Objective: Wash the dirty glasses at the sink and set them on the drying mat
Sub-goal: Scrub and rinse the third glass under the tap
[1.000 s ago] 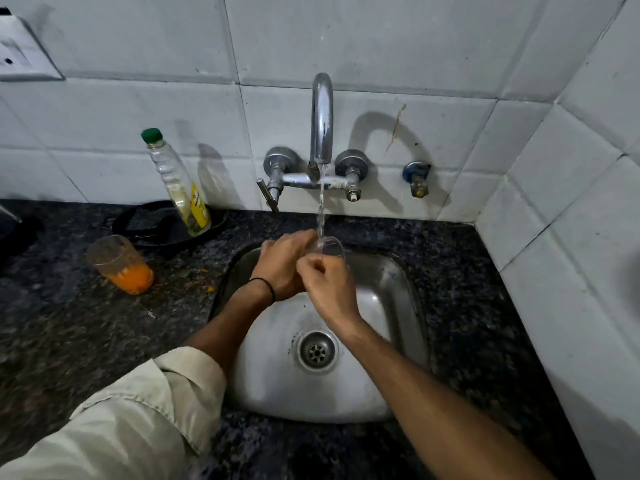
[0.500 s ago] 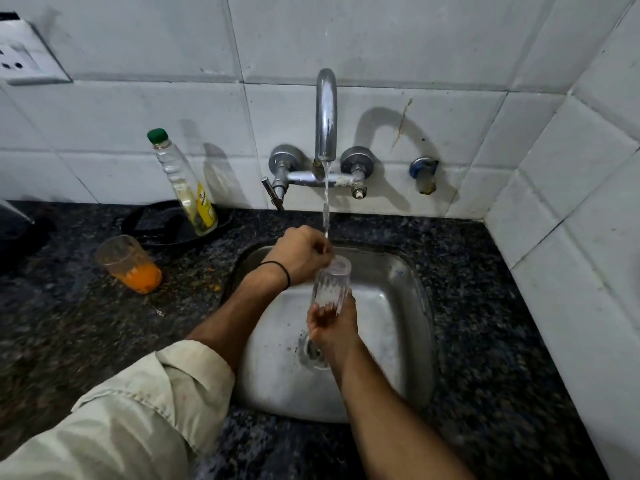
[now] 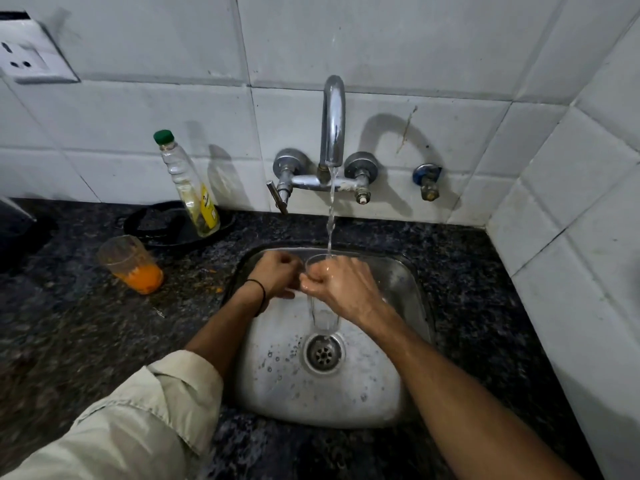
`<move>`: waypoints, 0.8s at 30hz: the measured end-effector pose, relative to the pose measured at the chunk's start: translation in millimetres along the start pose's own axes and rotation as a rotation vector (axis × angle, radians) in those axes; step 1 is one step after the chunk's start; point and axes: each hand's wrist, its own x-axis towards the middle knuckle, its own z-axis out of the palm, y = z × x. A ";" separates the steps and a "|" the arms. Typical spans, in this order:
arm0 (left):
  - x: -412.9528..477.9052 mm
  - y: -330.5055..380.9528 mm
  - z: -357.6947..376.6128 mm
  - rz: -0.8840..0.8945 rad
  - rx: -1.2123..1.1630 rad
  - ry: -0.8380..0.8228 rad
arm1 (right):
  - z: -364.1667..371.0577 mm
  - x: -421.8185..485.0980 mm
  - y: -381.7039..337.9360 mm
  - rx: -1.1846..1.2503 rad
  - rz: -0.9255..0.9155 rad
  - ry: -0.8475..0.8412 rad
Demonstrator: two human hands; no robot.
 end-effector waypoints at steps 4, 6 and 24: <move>20.0 37.5 -11.8 0.174 -0.158 0.248 | -23.1 2.8 -4.1 -0.105 -0.136 0.037; 26.7 55.6 -15.1 0.207 -0.156 0.288 | -31.3 5.7 -4.7 -0.130 -0.155 0.080; 10.5 20.8 -8.3 0.155 -0.193 0.193 | -31.9 21.4 8.3 0.776 0.268 0.386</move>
